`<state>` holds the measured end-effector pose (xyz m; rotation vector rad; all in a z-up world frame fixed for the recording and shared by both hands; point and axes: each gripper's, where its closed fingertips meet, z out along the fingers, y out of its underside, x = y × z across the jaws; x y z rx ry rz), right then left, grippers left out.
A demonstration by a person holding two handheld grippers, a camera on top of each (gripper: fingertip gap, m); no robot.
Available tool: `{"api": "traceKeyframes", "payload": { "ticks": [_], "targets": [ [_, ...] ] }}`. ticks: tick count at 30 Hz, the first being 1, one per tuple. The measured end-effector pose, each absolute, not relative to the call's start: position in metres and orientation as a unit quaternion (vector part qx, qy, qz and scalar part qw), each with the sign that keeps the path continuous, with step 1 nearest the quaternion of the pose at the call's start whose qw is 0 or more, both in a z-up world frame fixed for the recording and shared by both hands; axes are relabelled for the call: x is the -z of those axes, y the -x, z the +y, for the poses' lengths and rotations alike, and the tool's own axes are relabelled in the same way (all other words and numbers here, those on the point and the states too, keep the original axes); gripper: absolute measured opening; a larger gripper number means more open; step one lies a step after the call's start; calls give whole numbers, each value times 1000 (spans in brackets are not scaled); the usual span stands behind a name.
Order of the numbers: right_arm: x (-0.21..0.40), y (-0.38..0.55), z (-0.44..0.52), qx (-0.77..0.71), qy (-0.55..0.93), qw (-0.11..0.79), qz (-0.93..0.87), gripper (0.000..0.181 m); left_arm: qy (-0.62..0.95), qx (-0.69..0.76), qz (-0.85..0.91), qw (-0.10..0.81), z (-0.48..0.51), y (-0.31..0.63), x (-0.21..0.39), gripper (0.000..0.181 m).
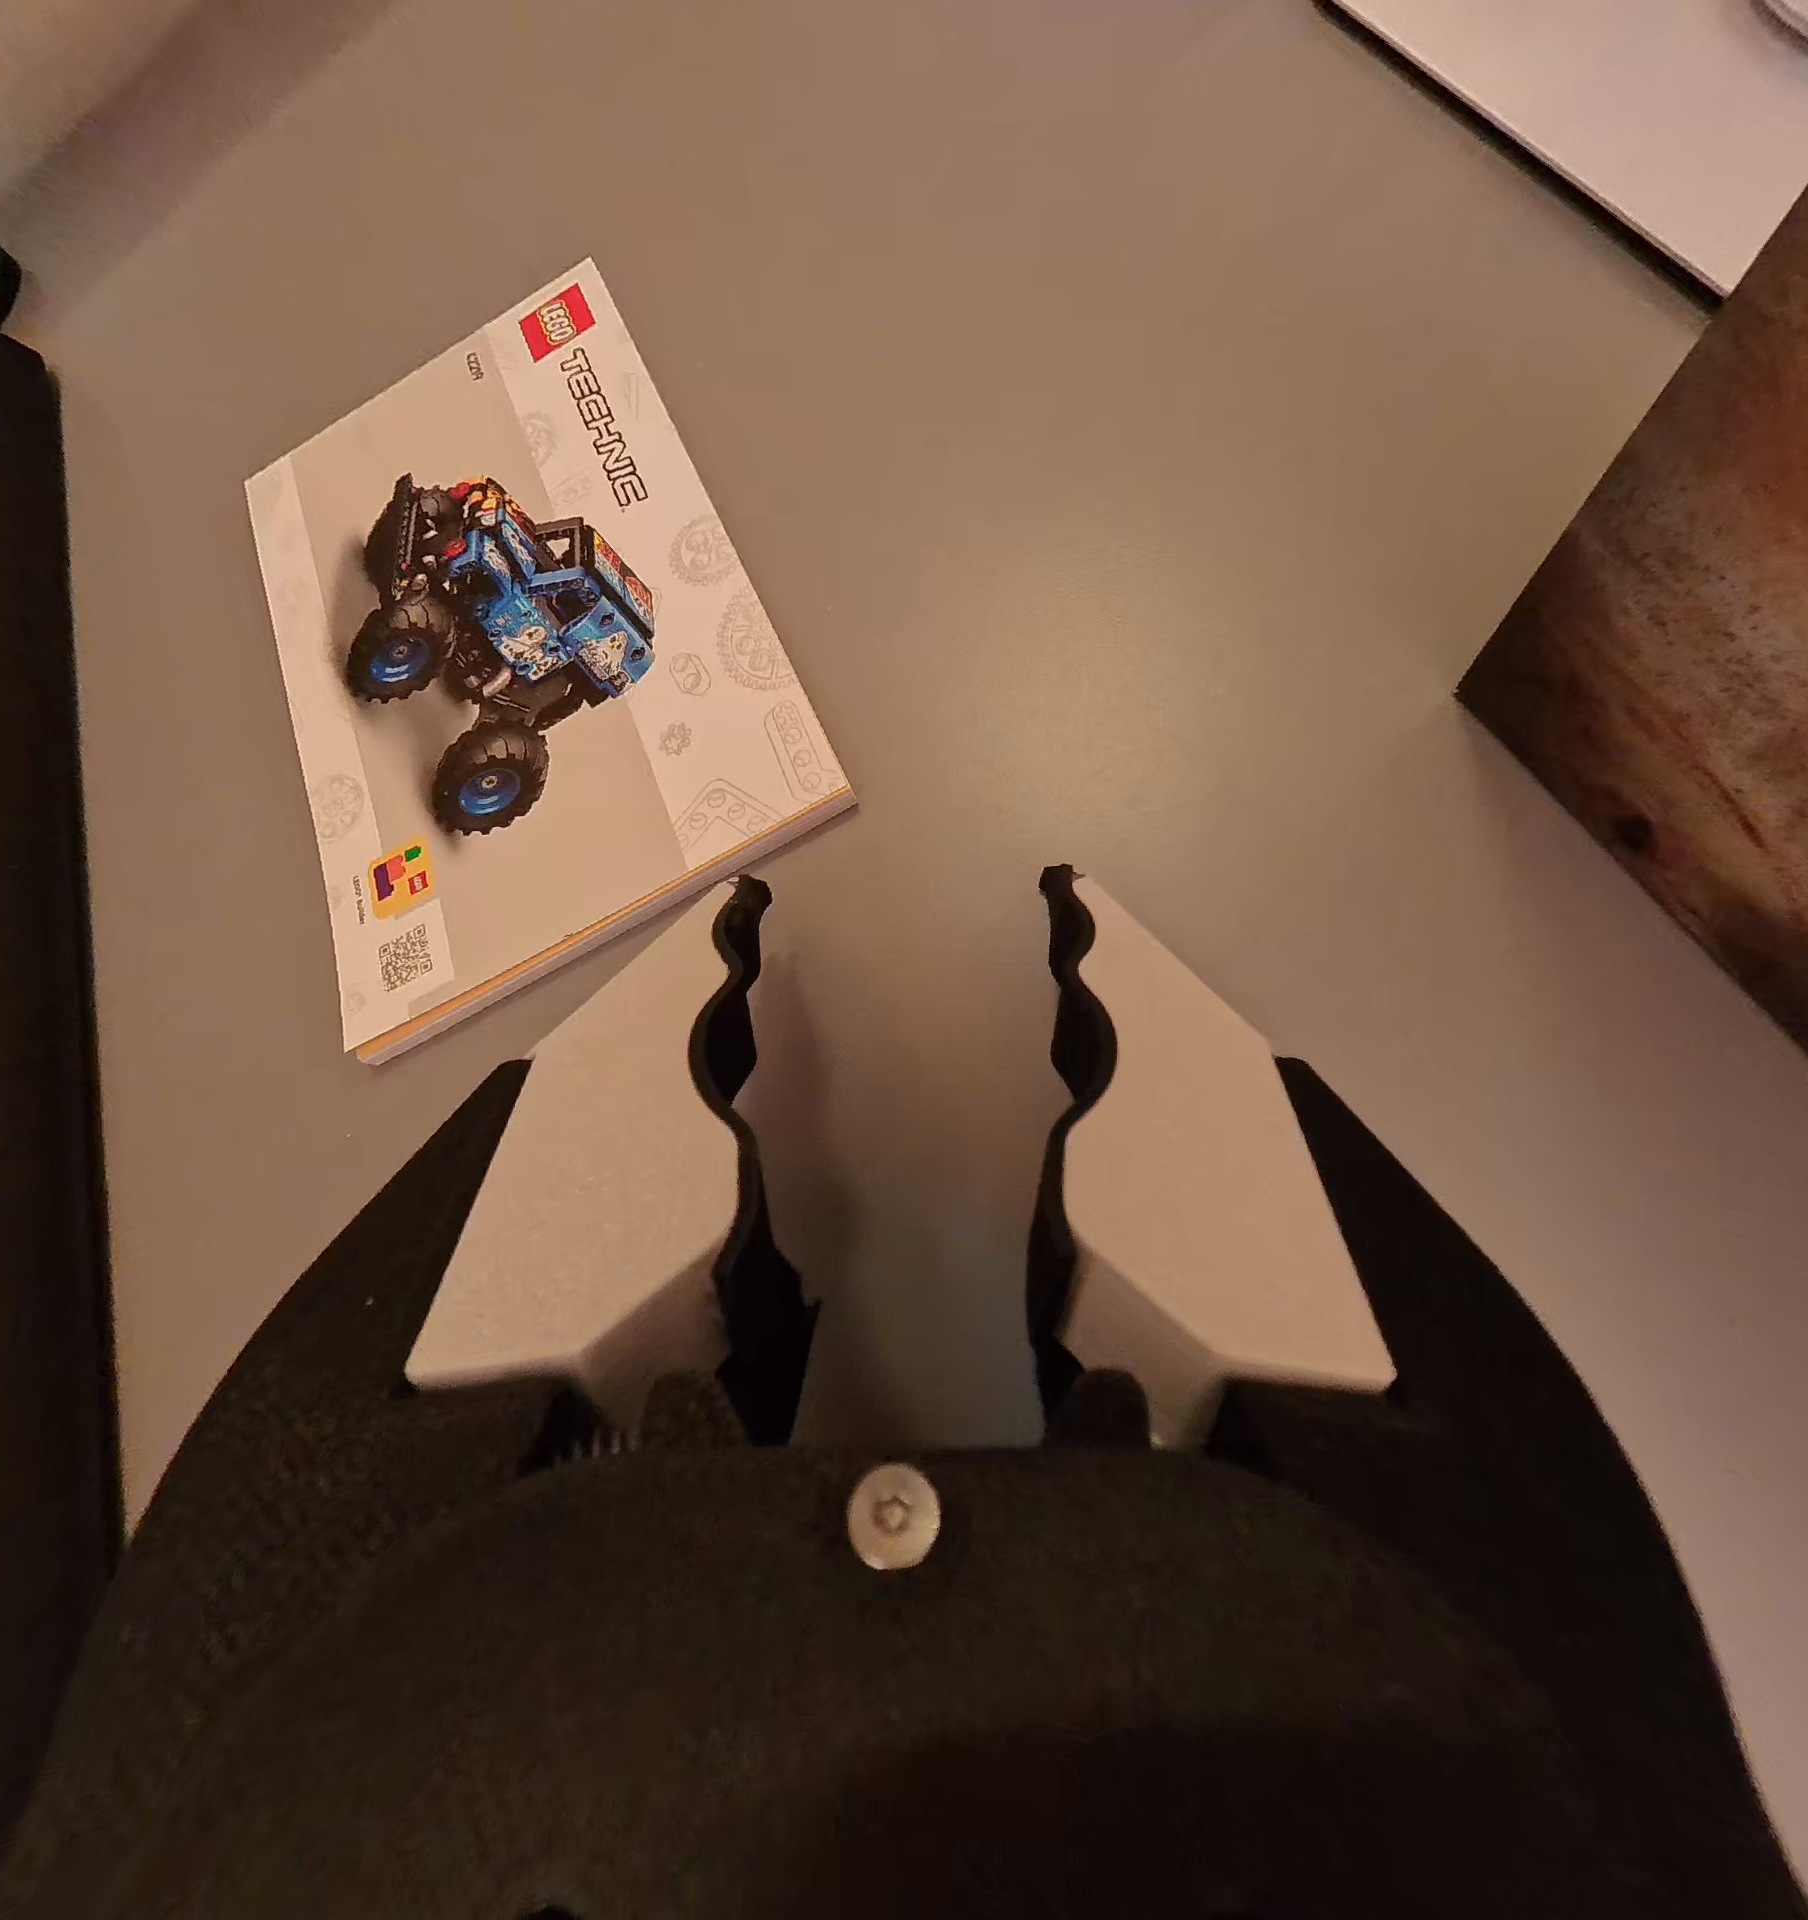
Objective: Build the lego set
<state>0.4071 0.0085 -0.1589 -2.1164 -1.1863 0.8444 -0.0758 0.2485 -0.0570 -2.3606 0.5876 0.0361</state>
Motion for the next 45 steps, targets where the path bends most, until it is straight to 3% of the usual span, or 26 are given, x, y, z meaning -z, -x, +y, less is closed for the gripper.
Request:
{"api": "traceKeyframes", "payload": {
  "ticks": [7, 14, 18, 23, 32, 36, 40, 45],
  "targets": [
    [159, -407, 8, -314, 791, 281, -443, 55, 900, -20, 241, 364, 232, 61, 26, 63],
    [152, -401, 4, -307, 776, 295, -466, 58, 792, 197, 374, 440, 140, -98, -14, 59],
    [147, -387, -11, -294, 752, 304, -506, 57, 773, 229, 466, 364, 80, -170, 30, 56],
    [155, -381, -19, -262, 750, 290, -533, 61, 750, 186, 580, 257, 2, -233, 88, 77],
    [156, -371, -27, -272, 741, 286, -544, 55, 754, 156, 610, 189, -67, -274, 167, 100],
    [162, -370, -26, -228, 746, 283, -558, 56, 753, 200, 582, 232, -66, -281, 166, 100],
    [163, -369, -19, -198, 763, 287, -545, 72, 750, 190, 583, 247, -62, -282, 168, 97],
    [166, -366, -25, -226, 771, 264, -533, 71, 749, 201, 571, 268, -59, -289, 167, 98]
  ]
}}
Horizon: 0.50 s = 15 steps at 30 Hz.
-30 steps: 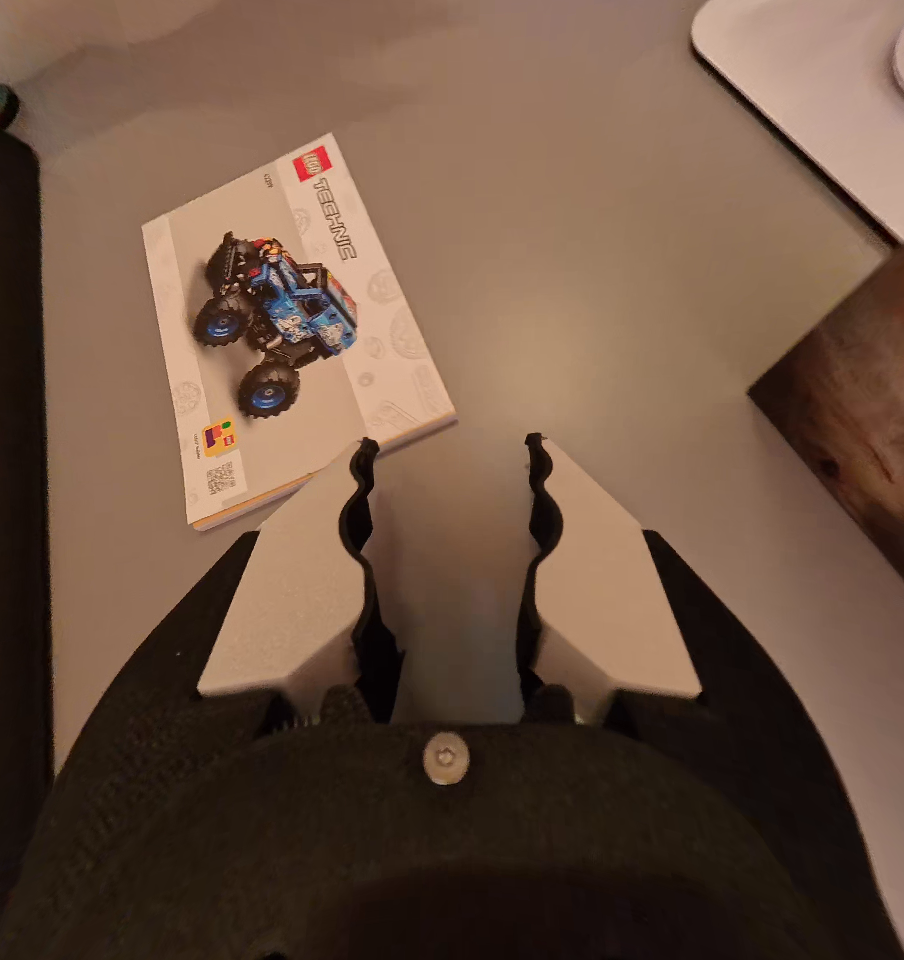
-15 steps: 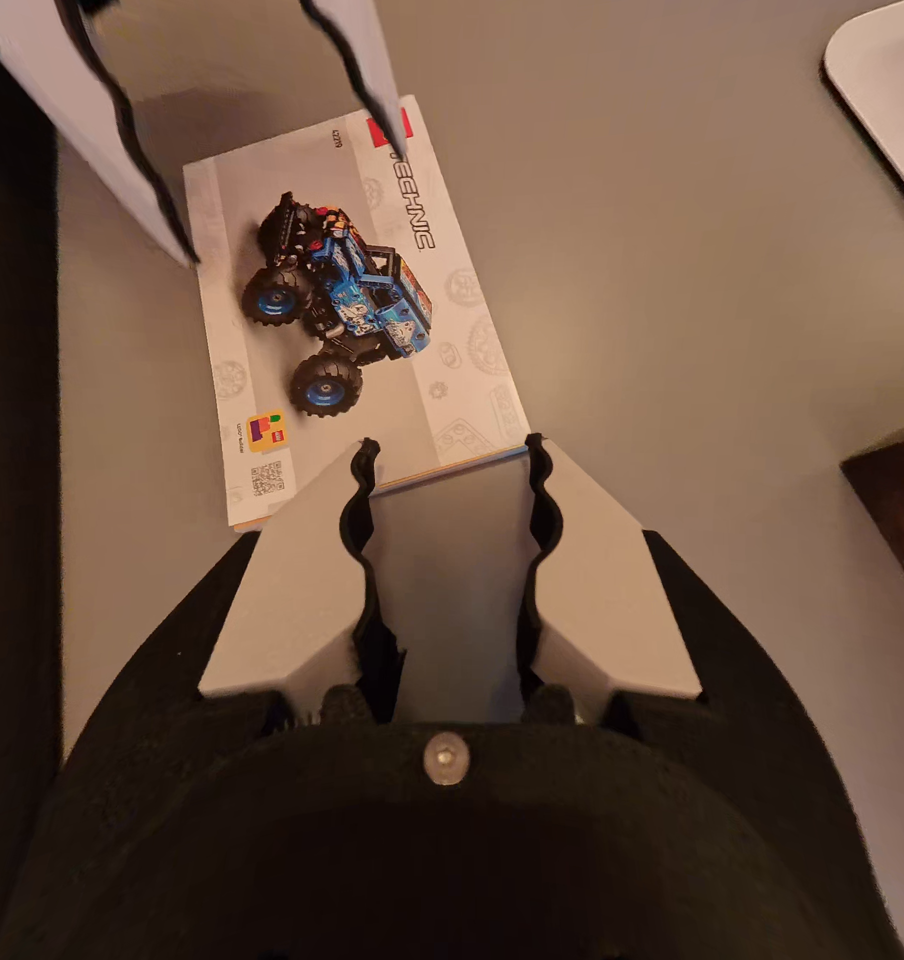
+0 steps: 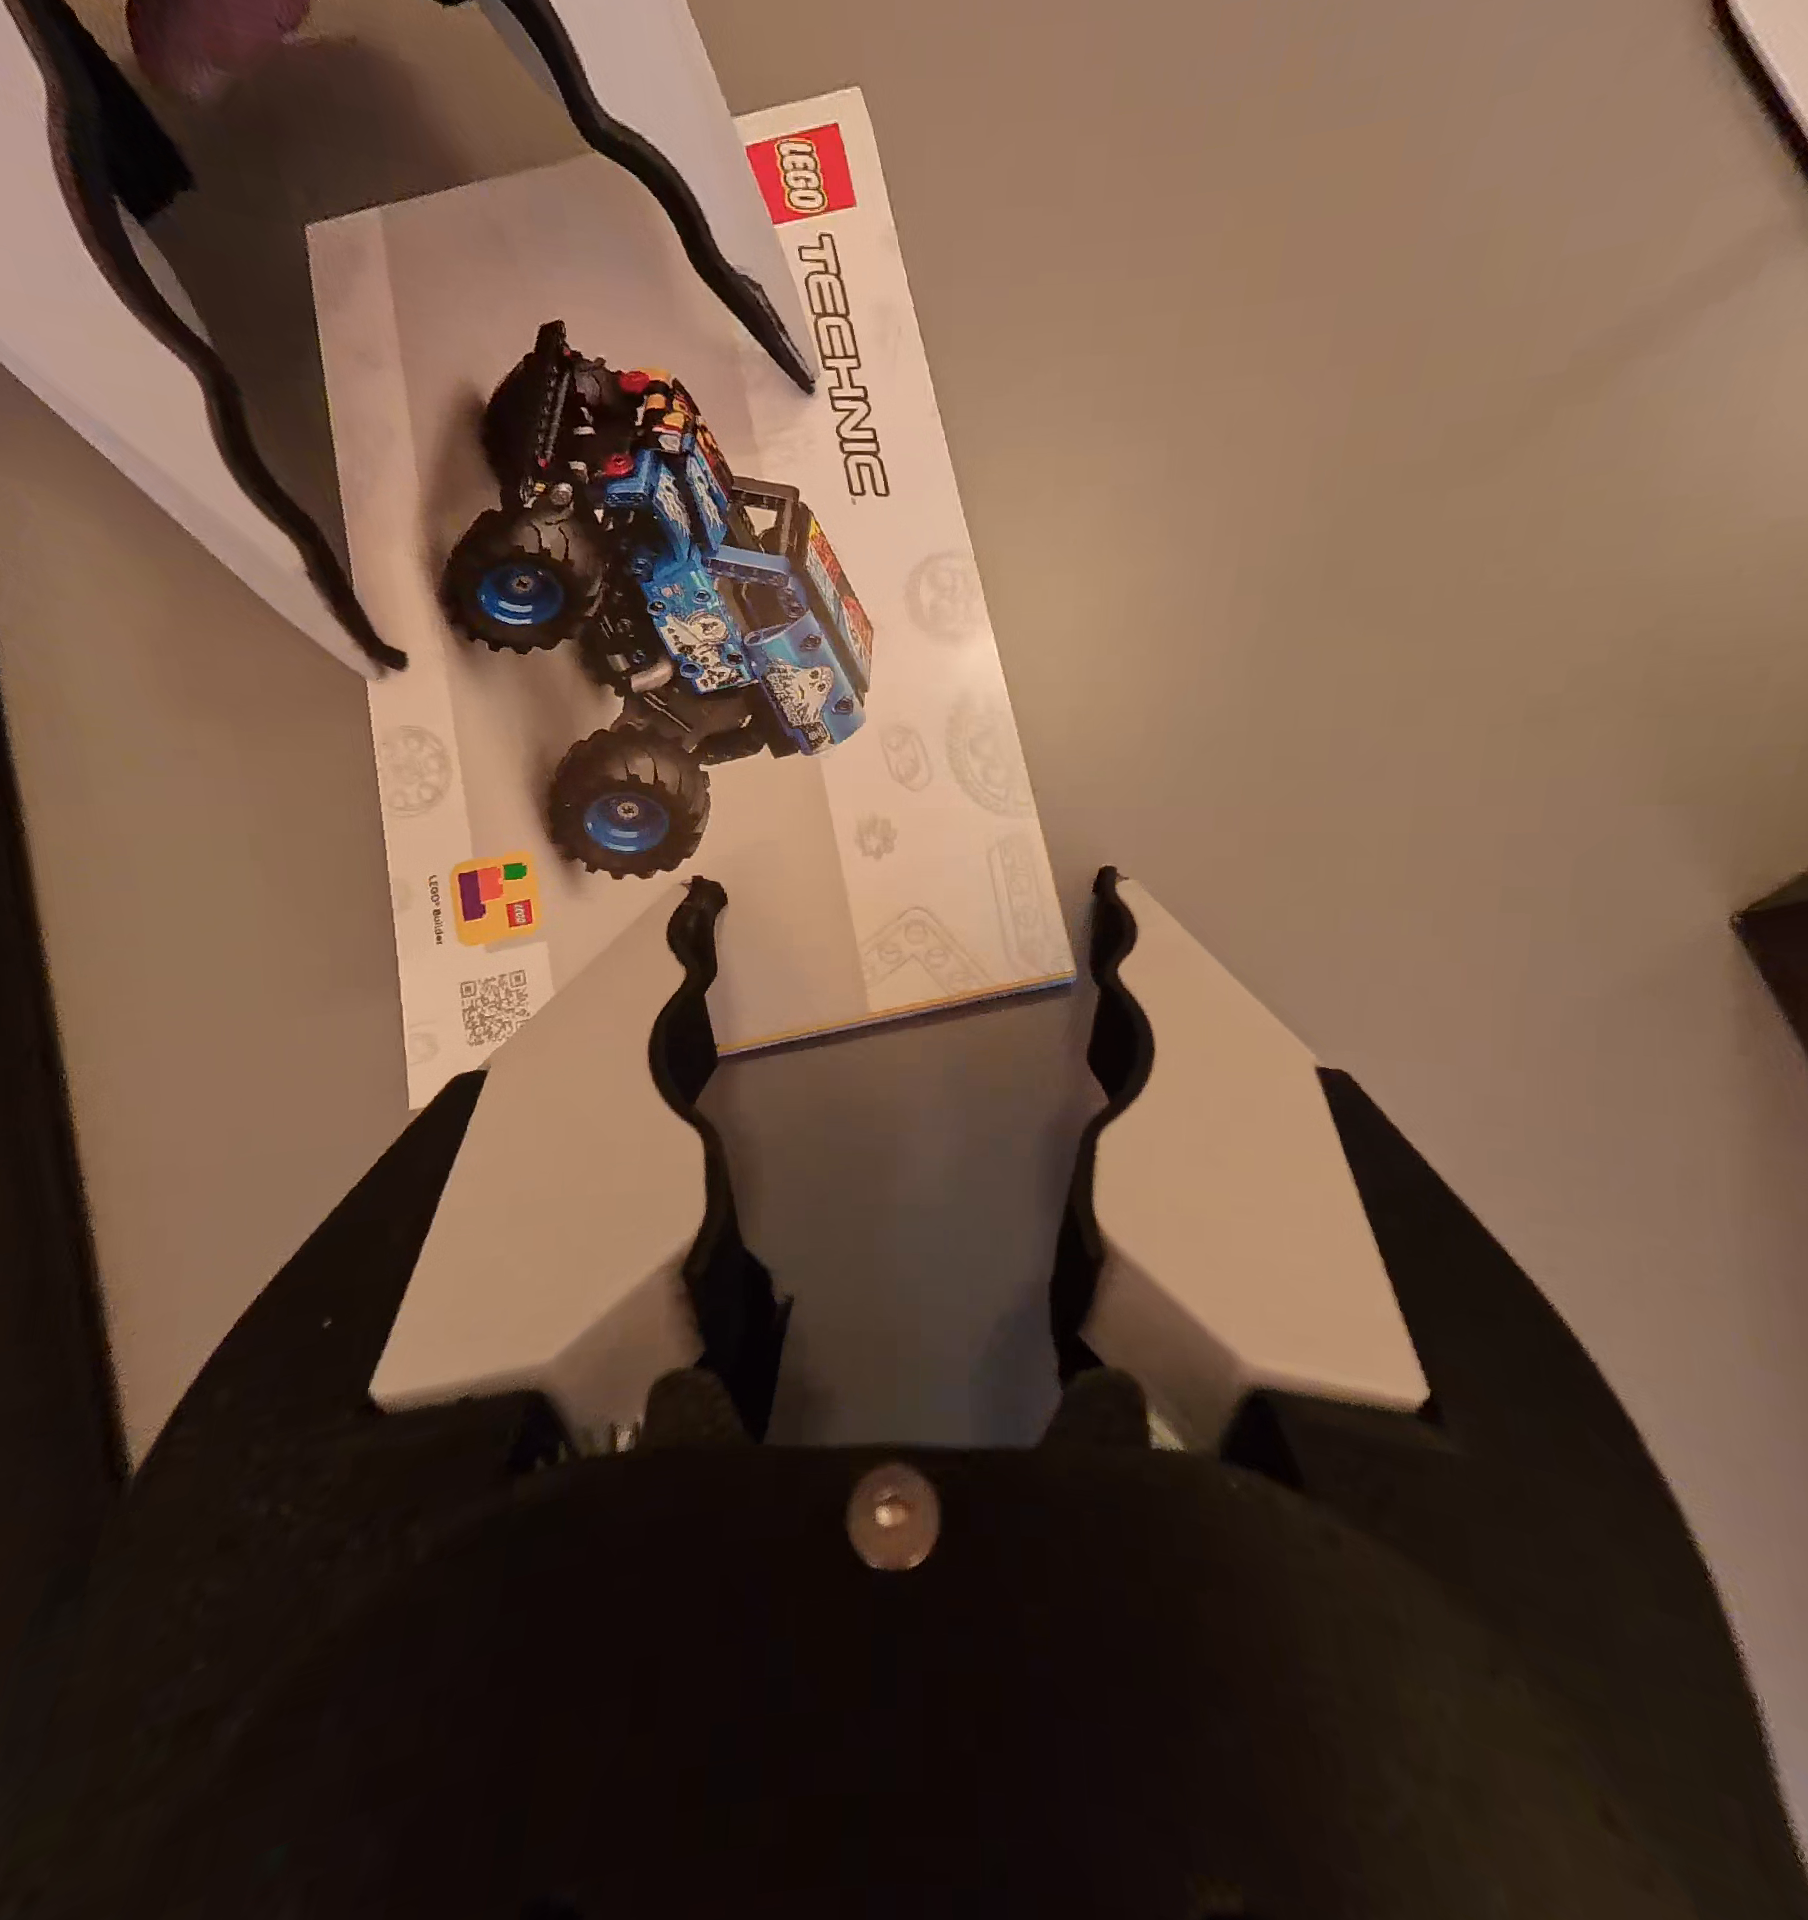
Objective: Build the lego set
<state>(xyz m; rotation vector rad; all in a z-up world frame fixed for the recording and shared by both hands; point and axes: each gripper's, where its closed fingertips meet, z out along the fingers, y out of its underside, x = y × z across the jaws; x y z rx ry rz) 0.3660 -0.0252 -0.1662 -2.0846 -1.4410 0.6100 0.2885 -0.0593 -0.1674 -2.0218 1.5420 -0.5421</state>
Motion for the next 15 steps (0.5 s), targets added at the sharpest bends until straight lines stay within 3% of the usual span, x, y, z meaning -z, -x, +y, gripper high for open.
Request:
{"api": "traceKeyframes", "payload": {
  "ticks": [8, 15],
  "targets": [
    [163, -366, -25, -200, 769, 264, -546, 54, 775, 175, 560, 236, -59, -264, 168, 102],
    [161, -368, -15, -137, 760, 284, -569, 24, 777, 149, 558, 250, -66, -268, 171, 106]
  ]
}}
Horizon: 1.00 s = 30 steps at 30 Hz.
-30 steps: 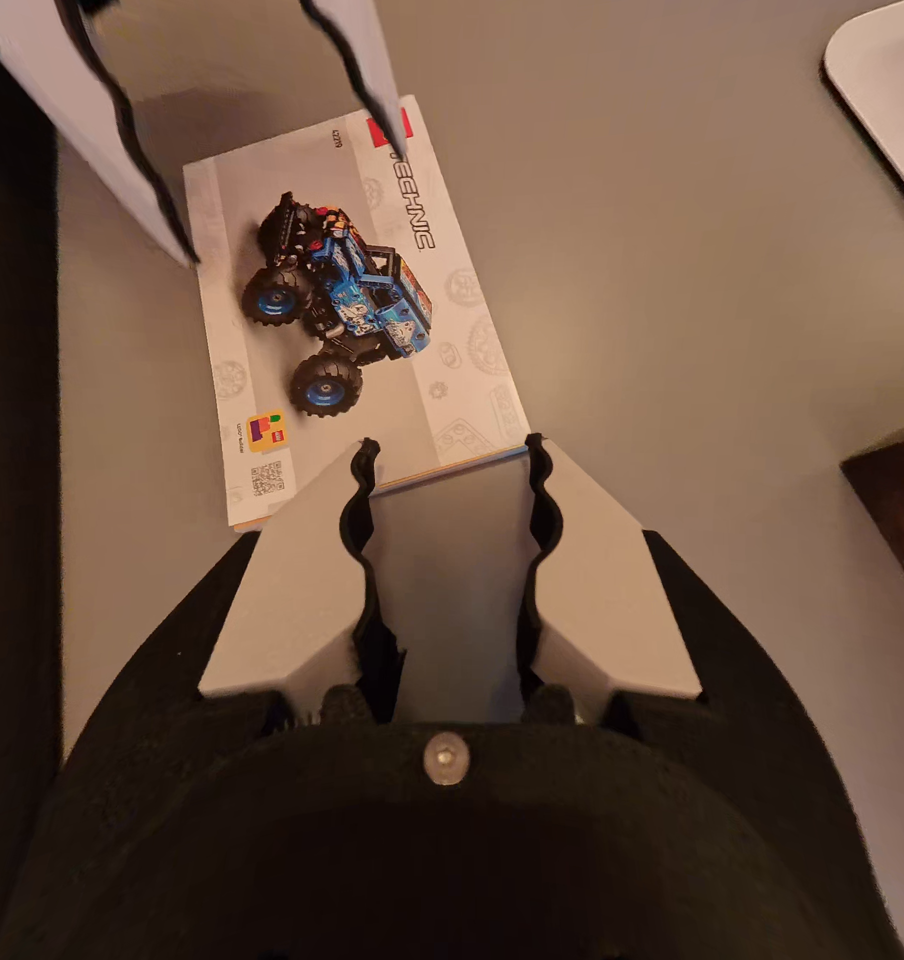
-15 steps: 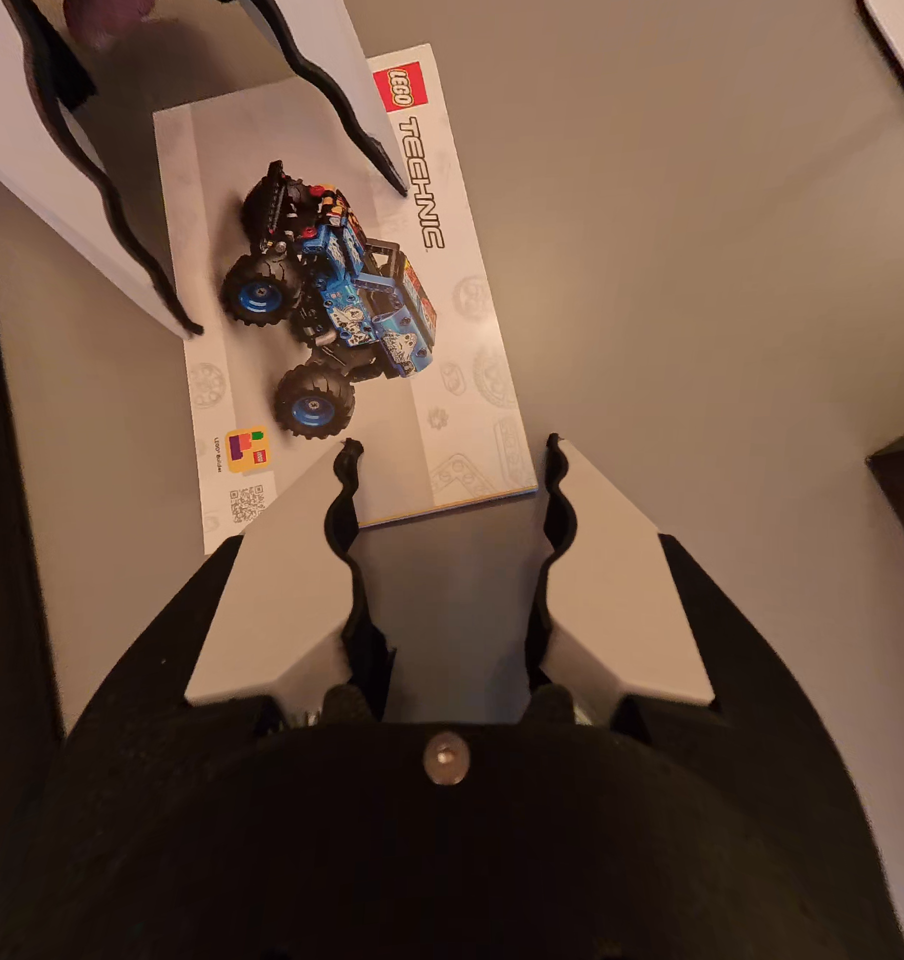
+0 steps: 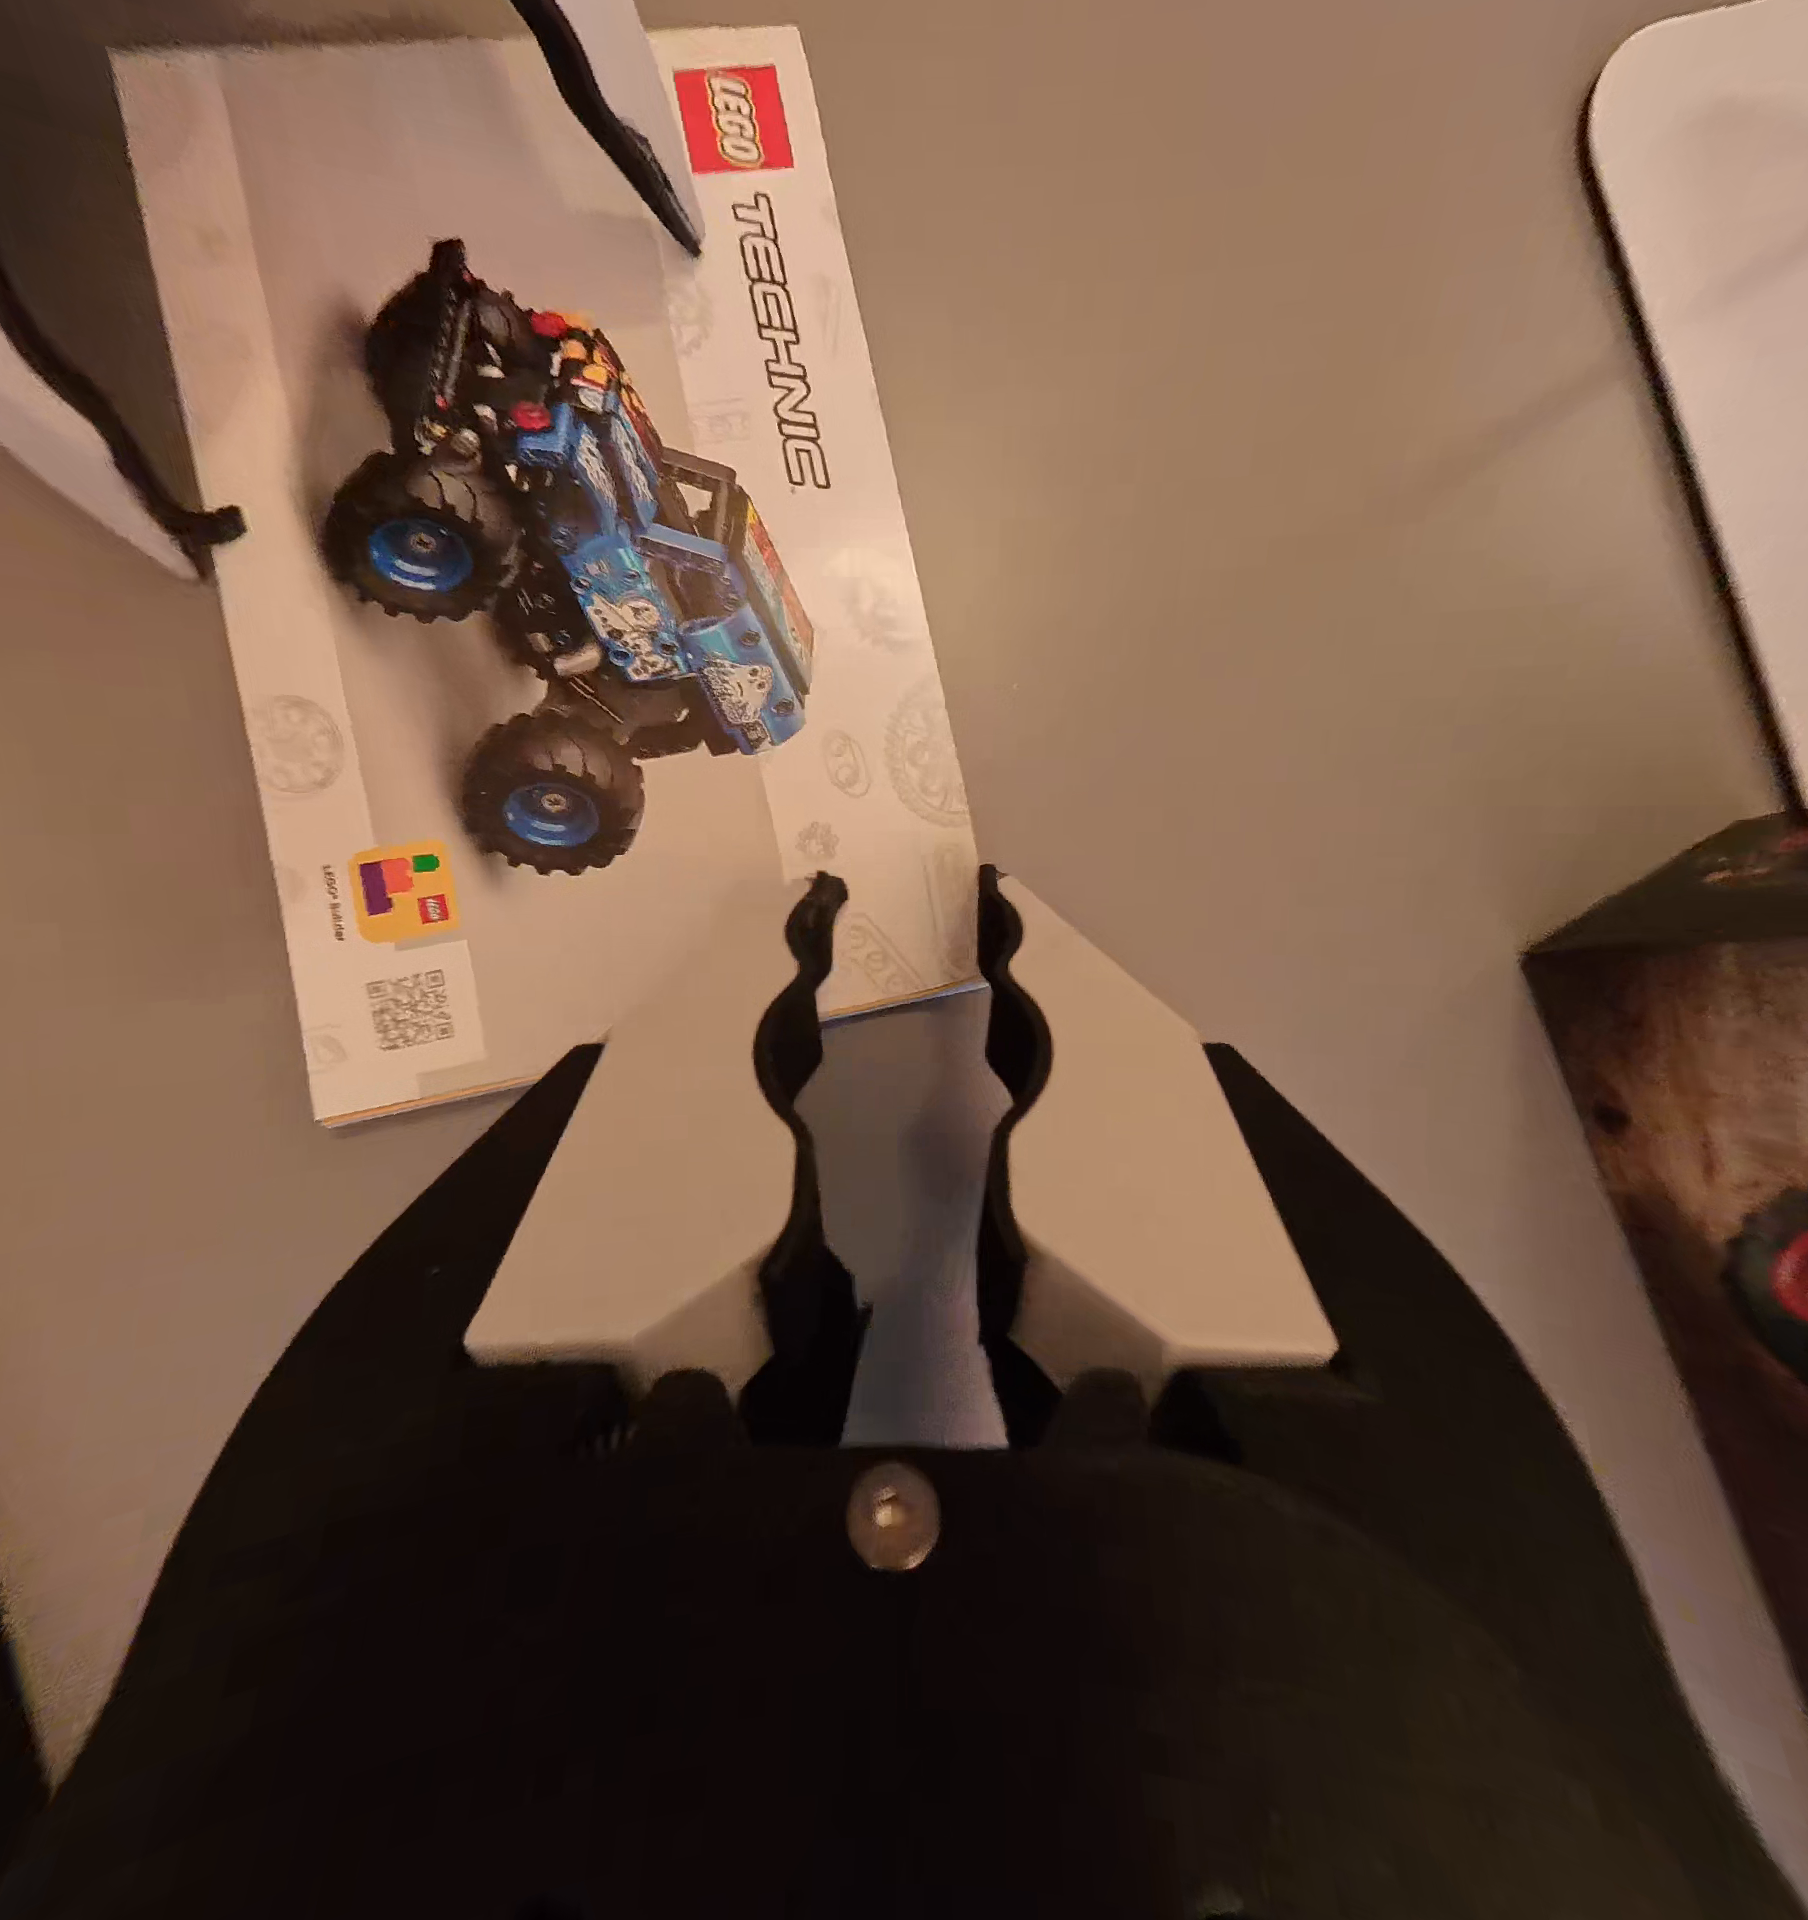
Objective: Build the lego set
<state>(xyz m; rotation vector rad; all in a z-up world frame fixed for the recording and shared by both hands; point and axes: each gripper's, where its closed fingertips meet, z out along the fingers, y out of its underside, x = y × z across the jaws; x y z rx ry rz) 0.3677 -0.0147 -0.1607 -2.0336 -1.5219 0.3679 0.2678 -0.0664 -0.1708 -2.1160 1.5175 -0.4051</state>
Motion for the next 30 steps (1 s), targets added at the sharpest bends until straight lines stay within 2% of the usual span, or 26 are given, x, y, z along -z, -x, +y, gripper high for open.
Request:
{"api": "traceKeyframes", "payload": {
  "ticks": [2, 4, 8, 14, 19, 22, 26, 30],
  "targets": [
    [160, -369, -13, -107, 755, 284, -581, 20, 780, 151, 550, 258, -66, -272, 171, 106],
    [161, -373, -11, -77, 753, 281, -590, 6, 778, 153, 551, 261, -67, -273, 170, 105],
    [155, -375, -11, -75, 758, 289, -580, 0, 776, 153, 554, 262, -68, -275, 170, 103],
    [140, -371, -30, -126, 777, 284, -548, 30, 776, 152, 554, 261, -69, -276, 170, 100],
    [141, -366, -37, -141, 781, 285, -537, 35, 776, 156, 551, 264, -69, -277, 170, 100],
    [131, -363, -37, -160, 777, 309, -525, 29, 776, 158, 548, 267, -68, -277, 170, 101],
    [153, -375, -38, -145, 805, 246, -519, 39, 773, 163, 551, 269, -69, -280, 170, 102],
    [160, -377, -34, -101, 799, 249, -537, 42, 774, 164, 548, 272, -69, -280, 170, 102]
  ]
}}
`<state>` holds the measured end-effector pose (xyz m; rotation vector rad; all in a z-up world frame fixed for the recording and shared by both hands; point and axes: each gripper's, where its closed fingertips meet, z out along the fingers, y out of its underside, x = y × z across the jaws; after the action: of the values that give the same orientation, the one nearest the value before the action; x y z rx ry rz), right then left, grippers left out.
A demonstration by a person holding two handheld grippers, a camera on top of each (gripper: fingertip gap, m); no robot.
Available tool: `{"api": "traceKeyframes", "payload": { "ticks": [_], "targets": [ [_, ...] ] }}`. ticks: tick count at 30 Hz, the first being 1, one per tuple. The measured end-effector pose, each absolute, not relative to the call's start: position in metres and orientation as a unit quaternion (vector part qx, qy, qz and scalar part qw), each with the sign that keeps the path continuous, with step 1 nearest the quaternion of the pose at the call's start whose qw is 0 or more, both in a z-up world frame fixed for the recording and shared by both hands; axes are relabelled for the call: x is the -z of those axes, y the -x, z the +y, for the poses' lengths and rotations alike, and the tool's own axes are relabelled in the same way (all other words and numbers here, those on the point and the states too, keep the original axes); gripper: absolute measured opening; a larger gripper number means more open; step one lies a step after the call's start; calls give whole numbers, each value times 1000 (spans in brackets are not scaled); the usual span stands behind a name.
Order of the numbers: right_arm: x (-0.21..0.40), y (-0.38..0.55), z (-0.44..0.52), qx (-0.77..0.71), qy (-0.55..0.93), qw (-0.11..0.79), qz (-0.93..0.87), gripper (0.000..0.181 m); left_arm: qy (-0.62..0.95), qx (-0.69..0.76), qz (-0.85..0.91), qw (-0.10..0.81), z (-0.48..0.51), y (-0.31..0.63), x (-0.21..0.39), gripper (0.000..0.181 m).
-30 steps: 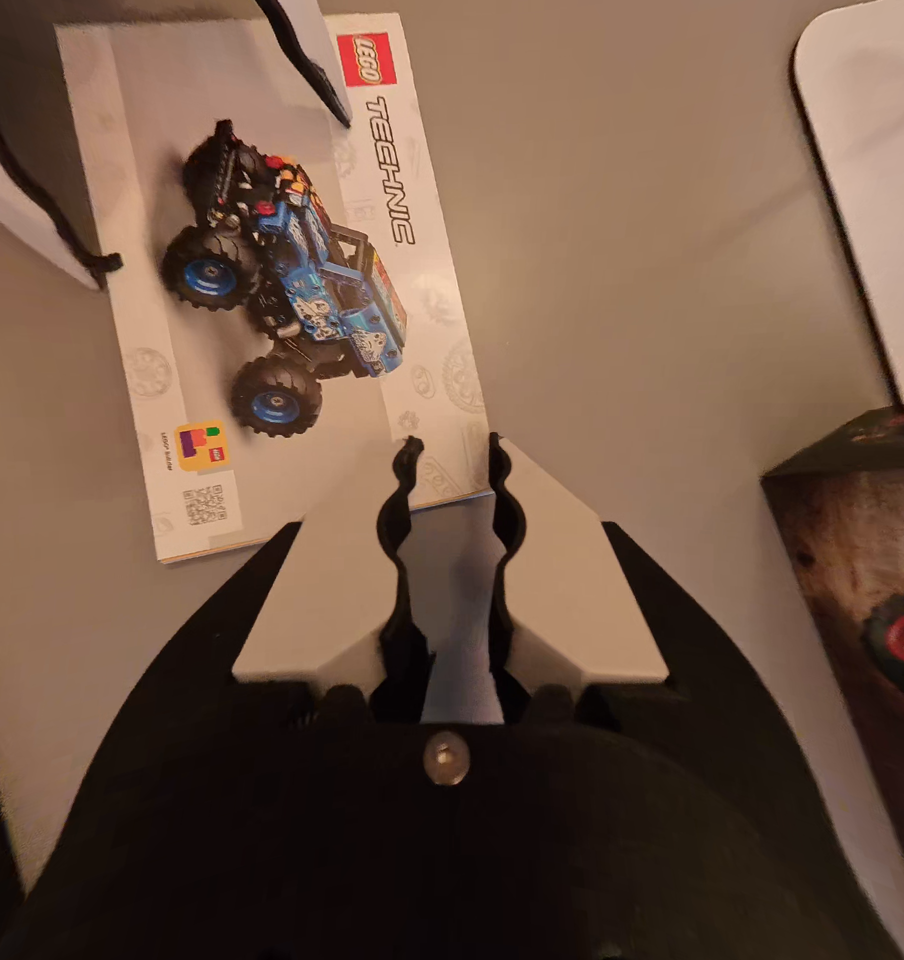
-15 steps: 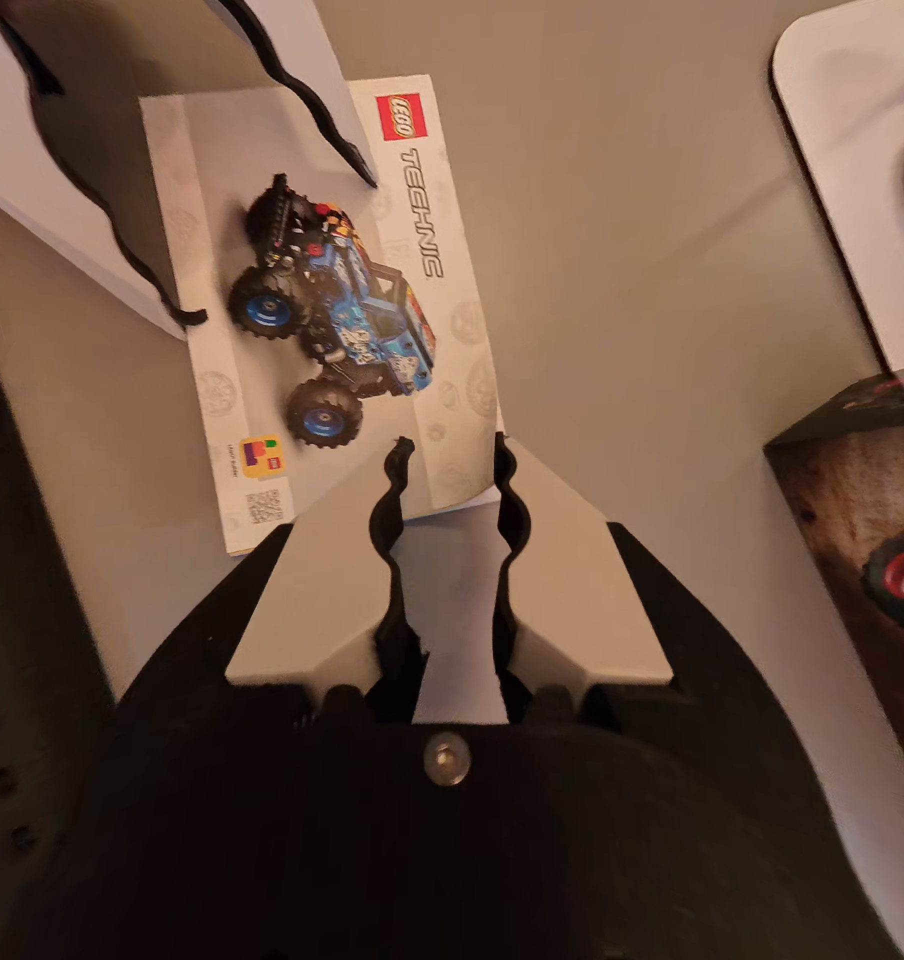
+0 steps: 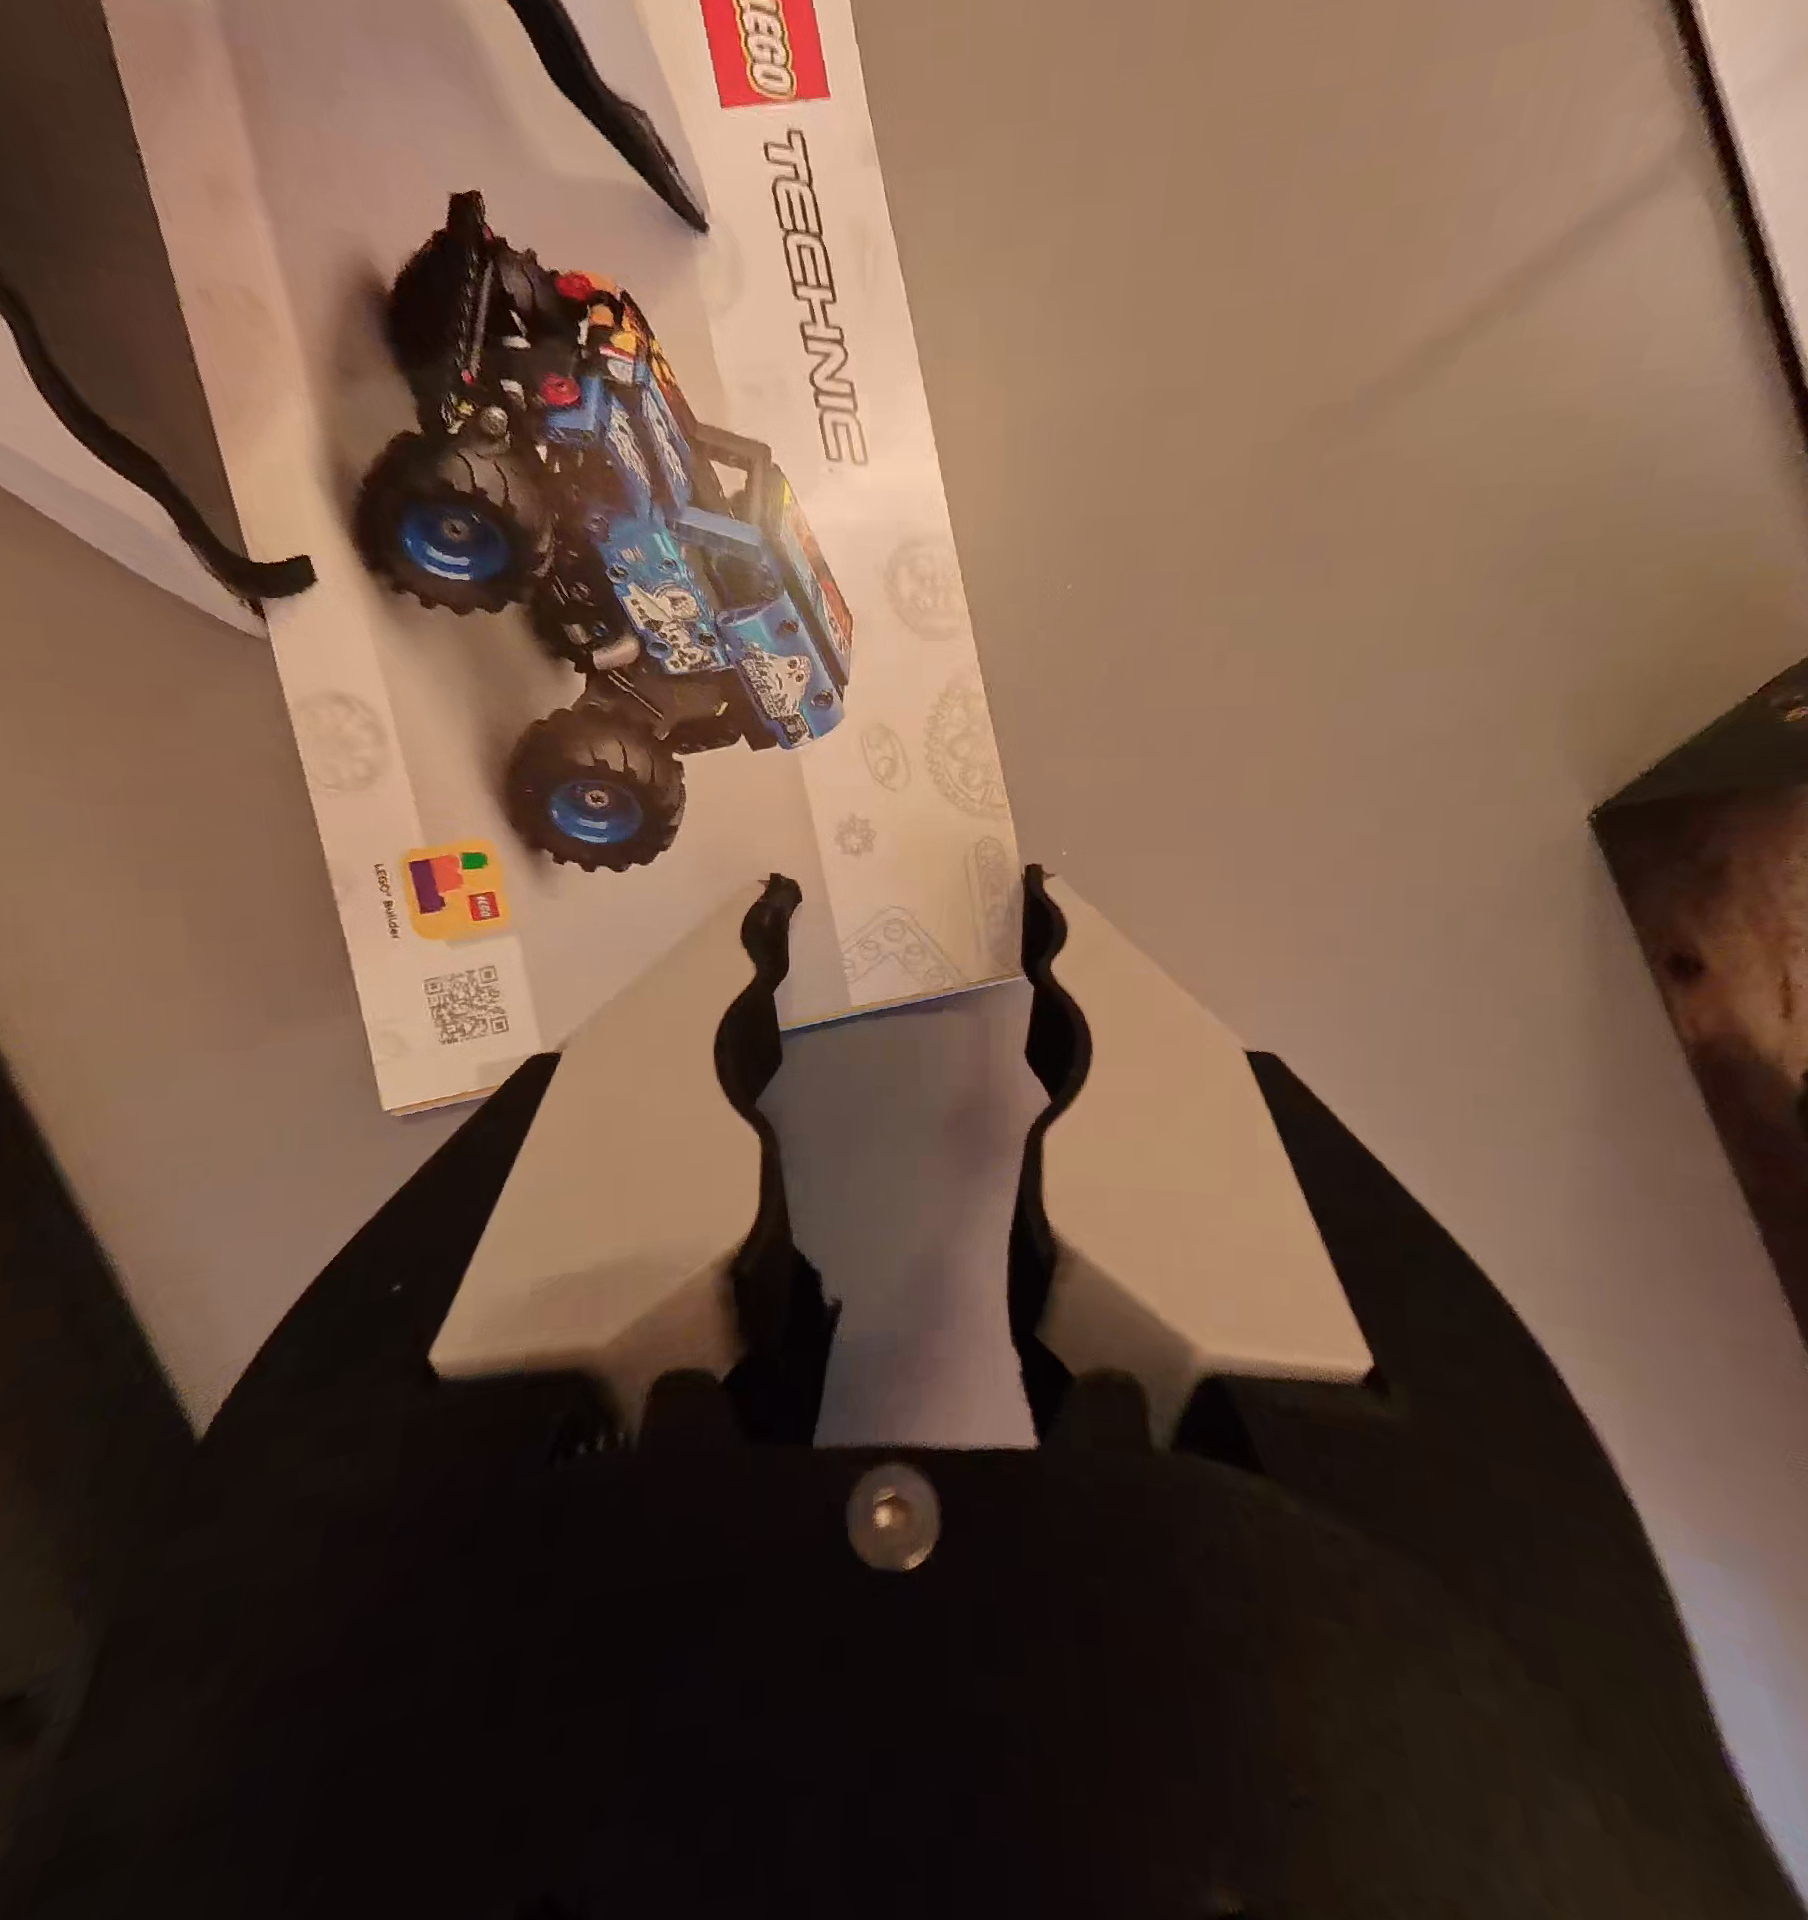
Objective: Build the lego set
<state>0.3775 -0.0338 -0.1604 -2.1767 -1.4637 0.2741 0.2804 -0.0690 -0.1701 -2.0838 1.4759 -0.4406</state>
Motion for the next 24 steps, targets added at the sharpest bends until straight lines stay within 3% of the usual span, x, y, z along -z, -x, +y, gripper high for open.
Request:
{"api": "traceKeyframes", "payload": {
  "ticks": [24],
  "targets": [
    [159, -385, -31, -89, 777, 258, -567, 33, 772, 169, 545, 279, -68, -282, 170, 102]
  ]
}}
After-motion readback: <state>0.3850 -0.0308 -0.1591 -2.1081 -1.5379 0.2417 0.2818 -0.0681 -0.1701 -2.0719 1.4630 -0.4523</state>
